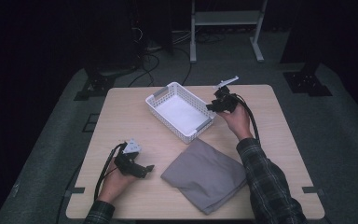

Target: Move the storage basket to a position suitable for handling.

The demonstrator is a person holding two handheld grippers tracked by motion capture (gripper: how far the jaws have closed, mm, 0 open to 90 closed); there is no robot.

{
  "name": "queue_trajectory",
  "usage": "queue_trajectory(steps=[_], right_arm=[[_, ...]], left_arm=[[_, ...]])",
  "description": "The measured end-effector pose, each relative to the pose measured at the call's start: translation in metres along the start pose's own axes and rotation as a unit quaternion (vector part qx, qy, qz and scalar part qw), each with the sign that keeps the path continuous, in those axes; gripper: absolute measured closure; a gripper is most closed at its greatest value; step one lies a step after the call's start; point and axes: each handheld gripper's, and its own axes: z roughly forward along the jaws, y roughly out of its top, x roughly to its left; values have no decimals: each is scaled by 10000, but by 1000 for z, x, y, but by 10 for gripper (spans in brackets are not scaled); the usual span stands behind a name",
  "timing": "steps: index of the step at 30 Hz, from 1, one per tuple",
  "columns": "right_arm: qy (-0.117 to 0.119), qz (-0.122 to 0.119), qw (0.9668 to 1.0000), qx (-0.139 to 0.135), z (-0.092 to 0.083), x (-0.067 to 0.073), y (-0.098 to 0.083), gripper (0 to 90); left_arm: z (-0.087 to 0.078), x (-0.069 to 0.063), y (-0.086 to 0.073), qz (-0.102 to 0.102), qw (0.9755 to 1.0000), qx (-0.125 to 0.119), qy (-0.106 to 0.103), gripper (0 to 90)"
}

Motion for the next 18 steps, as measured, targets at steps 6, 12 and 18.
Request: queue_trajectory(steps=[6,12,18], right_arm=[[-12,12,9998,174,11,-3,-2,718],[84,71,9996,272,15,-5,-4,831],[74,62,9994,331,13,-6,-4,842]], left_arm=[[0,0,0,-1,10000,-1,1,0],[0,0,0,24,10000,21,2,0],[0,0,0,0,10000,0,1,0]])
